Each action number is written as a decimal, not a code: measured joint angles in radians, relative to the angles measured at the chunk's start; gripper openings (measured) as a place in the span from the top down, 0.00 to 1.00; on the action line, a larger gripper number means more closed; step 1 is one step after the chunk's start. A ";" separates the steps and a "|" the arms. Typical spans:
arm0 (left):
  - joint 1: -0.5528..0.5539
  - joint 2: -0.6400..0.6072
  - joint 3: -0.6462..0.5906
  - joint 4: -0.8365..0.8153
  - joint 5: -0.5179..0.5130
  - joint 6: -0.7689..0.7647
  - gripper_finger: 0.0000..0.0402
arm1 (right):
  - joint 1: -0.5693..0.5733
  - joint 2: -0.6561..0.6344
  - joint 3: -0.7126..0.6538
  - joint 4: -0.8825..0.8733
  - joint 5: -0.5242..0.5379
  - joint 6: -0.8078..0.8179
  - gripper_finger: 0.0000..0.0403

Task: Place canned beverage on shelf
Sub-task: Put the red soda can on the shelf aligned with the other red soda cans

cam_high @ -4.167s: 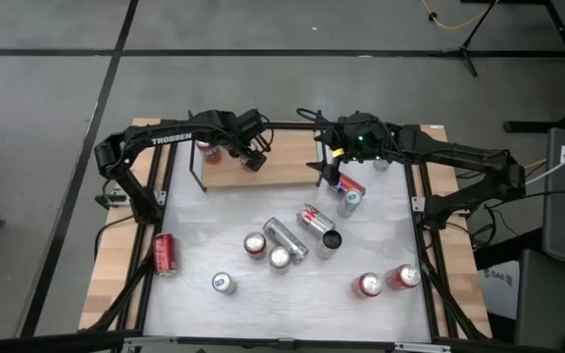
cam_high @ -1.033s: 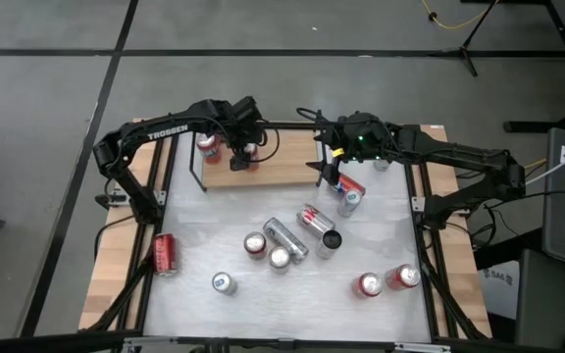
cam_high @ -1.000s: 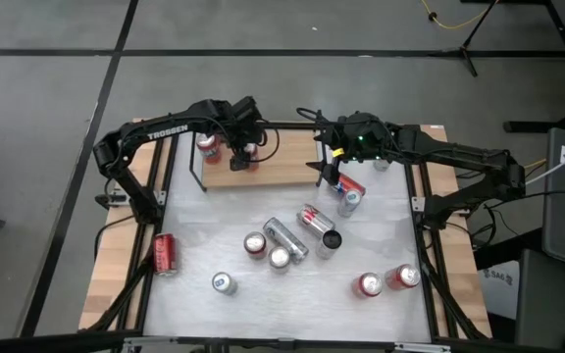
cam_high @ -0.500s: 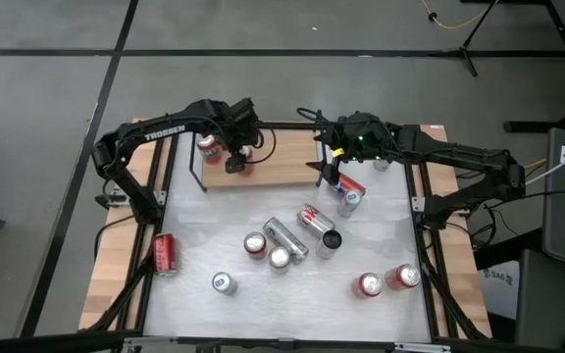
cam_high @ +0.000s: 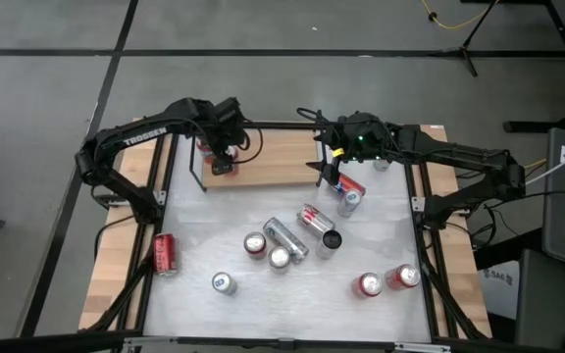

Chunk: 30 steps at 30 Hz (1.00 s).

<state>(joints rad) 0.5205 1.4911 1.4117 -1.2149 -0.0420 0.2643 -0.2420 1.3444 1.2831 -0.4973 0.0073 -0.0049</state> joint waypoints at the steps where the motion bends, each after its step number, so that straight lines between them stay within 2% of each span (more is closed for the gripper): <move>1: 0.000 -0.001 0.000 0.002 0.000 -0.004 0.33 | 0.000 0.000 0.000 0.000 0.000 0.000 0.06; 8: -0.004 -0.047 -0.031 0.011 0.000 -0.022 0.33 | 0.000 0.000 0.000 -0.001 0.000 0.000 0.06; 19: -0.006 -0.263 -0.307 0.169 -0.070 -0.052 0.33 | 0.000 0.000 0.000 -0.001 0.000 0.000 0.06; 30: -0.006 -0.278 -0.358 0.161 -0.103 -0.049 0.33 | 0.000 0.000 0.000 -0.001 0.000 0.000 0.06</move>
<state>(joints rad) 0.5140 1.2133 1.0534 -1.0536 -0.1446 0.2158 -0.2420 1.3445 1.2831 -0.4987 0.0071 -0.0048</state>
